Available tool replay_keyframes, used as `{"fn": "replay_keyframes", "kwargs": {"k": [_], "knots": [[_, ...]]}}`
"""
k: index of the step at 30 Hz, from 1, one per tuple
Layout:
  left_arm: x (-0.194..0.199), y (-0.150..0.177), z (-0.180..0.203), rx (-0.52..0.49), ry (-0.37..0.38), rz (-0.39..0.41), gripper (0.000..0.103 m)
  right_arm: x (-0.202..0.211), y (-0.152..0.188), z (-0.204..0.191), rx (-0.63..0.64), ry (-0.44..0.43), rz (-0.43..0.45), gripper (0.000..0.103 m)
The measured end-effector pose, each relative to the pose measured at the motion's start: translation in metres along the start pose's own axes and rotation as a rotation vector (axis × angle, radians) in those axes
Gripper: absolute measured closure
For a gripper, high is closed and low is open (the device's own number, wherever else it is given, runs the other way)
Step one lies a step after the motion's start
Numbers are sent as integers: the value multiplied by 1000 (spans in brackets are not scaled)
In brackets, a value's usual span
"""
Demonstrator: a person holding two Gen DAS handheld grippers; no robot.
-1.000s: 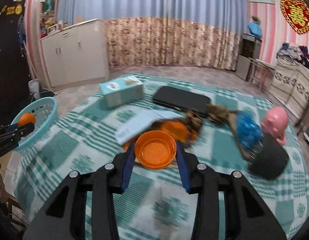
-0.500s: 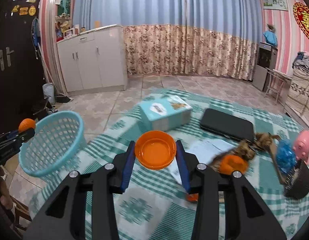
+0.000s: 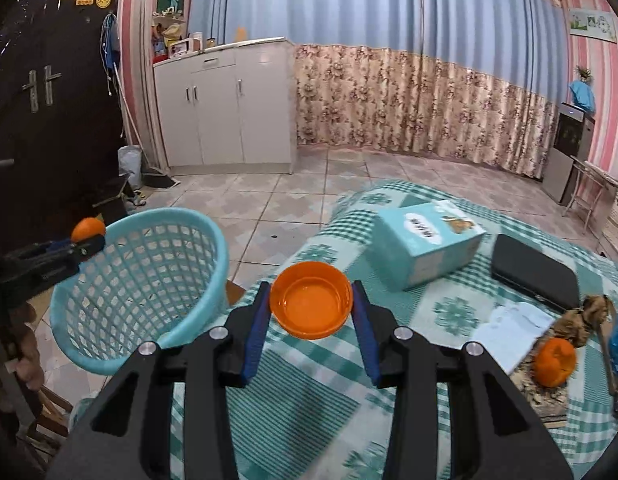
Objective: Collect trash
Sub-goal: 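Carry the orange and orange lid to the basket and release both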
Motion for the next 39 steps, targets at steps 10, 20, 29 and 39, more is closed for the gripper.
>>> {"fn": "replay_keyframes", "kwargs": {"k": [10, 20, 29, 39], "knots": [[-5, -13, 4, -9, 6, 19, 41, -9, -7, -18, 21, -21, 7, 63], [37, -31, -22, 15, -67, 121, 11, -14, -14, -33, 29, -57, 16, 63], [49, -10, -58, 44, -120, 112, 6, -35, -36, -76, 66, -117, 29, 63], [54, -4, -71, 58, -144, 118, 6, -55, -55, -108, 88, -169, 53, 54]]}}
Point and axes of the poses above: each gripper's, at about its wrist camera, not at the fingertips, and x roughly against the way its jaws point, z to its right, y to its underside, the point moved 5 cm from there along -x, roughly the way its jaws point, and after that the axes turned 15 degrees about x, right-handed, at the moved point
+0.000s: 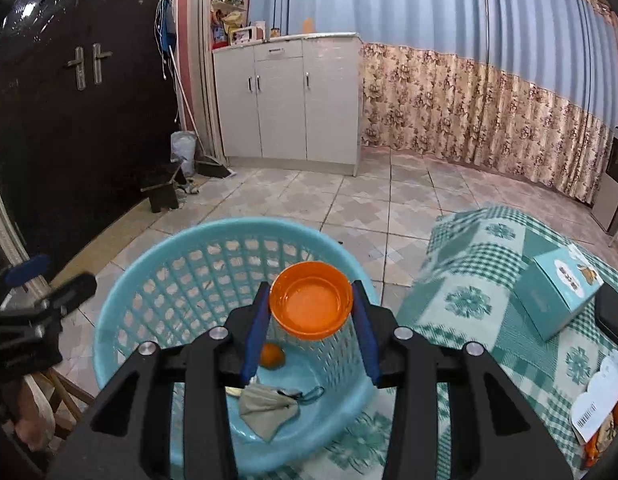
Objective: Collect trash
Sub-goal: 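Carry the orange and orange lid to the basket and release both, then move both tools back over the table toward the snack bag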
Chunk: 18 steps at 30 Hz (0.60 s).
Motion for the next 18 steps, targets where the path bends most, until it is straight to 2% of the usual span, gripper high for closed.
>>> {"fn": "replay_keyframes", "kwargs": {"k": [1, 3, 9, 18], "knots": [[0, -1, 0, 1, -2, 1, 6, 0, -2, -1, -1, 0, 10, 37], [1, -2, 0, 1, -8, 4, 6, 6, -6, 0, 3, 13, 40, 26], [6, -5, 5, 3, -9, 12, 6, 23, 0, 17, 19, 57, 45, 15], [17, -6, 34, -6, 34, 8, 5, 84, 29, 78, -18, 137, 30, 15]]}}
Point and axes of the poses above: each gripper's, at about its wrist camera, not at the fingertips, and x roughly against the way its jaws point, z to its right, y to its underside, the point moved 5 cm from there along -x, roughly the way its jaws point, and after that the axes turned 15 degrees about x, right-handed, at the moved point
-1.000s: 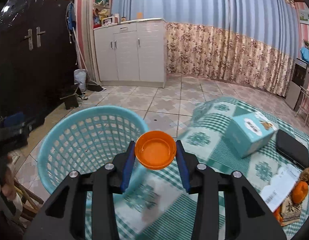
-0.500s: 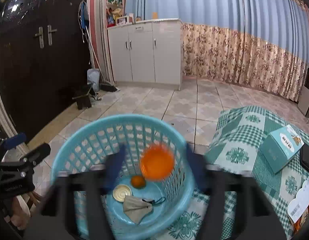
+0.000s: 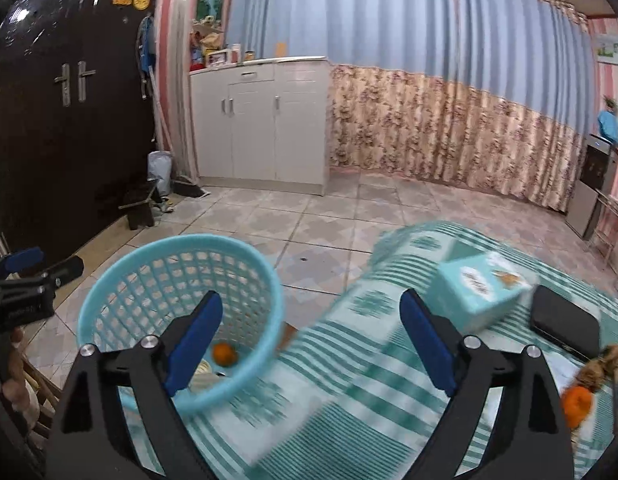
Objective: Collect trash
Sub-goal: 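Move both tools back over the table toward the snack bag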
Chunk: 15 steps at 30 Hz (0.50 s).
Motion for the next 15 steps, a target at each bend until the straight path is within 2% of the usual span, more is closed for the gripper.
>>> {"fn": "replay_keyframes", "kwargs": {"k": [7, 15], "knots": [[11, 3, 38, -17, 62, -16, 5, 53, 40, 72, -79, 105, -33, 14], [27, 18, 104, -55, 150, -24, 5, 109, 113, 152, -142, 271, -126, 14]]}}
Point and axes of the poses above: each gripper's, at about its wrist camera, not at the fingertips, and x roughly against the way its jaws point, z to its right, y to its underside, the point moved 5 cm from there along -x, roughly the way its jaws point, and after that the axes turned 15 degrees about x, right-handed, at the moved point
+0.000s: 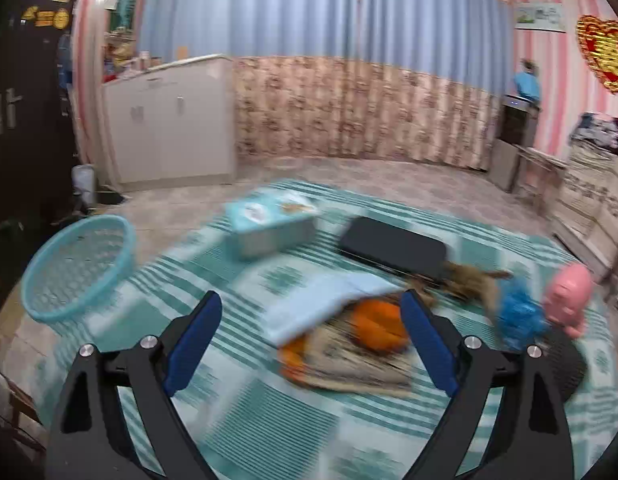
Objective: Collect trash
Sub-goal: 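Move both tools back over the table toward the snack bag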
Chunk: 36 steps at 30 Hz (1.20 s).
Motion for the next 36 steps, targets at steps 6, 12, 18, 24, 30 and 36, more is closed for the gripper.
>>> {"fn": "replay_keyframes", "kwargs": {"k": [6, 12, 18, 24, 30, 36], "knots": [[1, 30, 66, -38, 92, -52, 5, 26, 47, 60, -38, 131, -52, 14], [4, 77, 124, -111, 168, -127, 5, 33, 92, 98, -88, 204, -118, 14], [-3, 123, 172, -201, 208, -210, 5, 28, 120, 112, -140, 216, -164, 14], [-29, 138, 210, -273, 230, -272, 6, 24, 124, 119, -181, 207, -165, 14], [-63, 153, 248, -326, 229, -354, 19, 19, 129, 124, -219, 190, -173, 14], [-76, 166, 274, -393, 251, -396, 45, 16, 134, 132, -273, 174, -172, 14]]}}
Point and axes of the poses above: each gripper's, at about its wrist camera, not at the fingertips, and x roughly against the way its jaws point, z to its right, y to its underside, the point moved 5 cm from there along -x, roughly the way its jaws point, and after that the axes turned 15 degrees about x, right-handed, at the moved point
